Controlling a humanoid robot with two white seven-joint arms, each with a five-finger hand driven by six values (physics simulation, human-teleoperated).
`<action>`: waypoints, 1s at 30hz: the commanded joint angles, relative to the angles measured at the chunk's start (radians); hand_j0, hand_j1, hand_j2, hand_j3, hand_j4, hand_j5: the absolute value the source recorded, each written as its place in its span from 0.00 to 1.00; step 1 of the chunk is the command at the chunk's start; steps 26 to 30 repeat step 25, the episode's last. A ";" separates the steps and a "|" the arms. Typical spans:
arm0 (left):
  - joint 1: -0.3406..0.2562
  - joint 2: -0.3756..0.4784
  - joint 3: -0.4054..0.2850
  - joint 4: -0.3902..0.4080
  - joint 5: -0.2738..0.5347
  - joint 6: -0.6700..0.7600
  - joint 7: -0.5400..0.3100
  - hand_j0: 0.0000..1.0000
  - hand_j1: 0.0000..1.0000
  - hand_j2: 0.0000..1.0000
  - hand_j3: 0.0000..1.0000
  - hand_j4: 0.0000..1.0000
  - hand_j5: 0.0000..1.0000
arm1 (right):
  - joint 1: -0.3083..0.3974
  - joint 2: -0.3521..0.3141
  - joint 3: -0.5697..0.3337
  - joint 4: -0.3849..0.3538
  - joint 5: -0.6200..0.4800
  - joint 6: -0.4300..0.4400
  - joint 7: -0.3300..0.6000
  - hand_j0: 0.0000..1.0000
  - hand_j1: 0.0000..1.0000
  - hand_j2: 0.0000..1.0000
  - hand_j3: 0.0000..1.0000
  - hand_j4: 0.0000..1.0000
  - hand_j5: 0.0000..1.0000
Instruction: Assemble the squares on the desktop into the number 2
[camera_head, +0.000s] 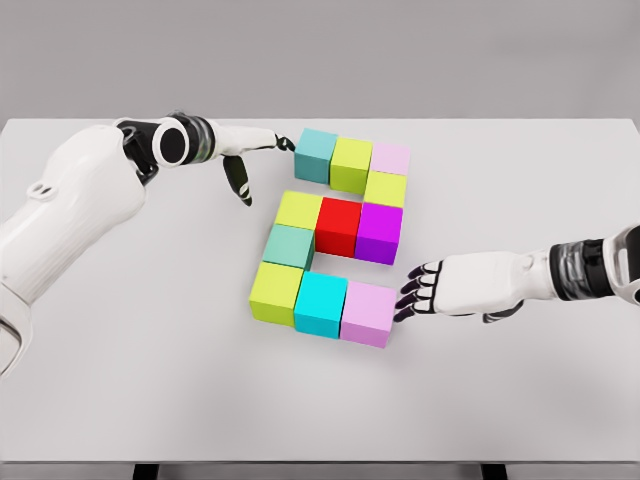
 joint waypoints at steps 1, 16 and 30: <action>0.000 0.001 0.001 0.000 0.000 -0.001 0.000 1.00 1.00 1.00 1.00 1.00 1.00 | 0.000 -0.002 0.000 0.003 -0.005 0.002 0.000 1.00 1.00 1.00 1.00 1.00 1.00; -0.005 0.029 0.006 0.010 0.011 -0.016 0.000 1.00 1.00 1.00 1.00 1.00 1.00 | -0.025 -0.009 -0.115 0.188 -0.080 0.002 0.000 1.00 1.00 1.00 1.00 1.00 1.00; -0.005 0.029 0.006 0.013 0.010 -0.016 0.000 1.00 1.00 1.00 1.00 1.00 1.00 | -0.025 -0.009 -0.123 0.193 -0.080 0.002 0.000 1.00 1.00 1.00 1.00 1.00 1.00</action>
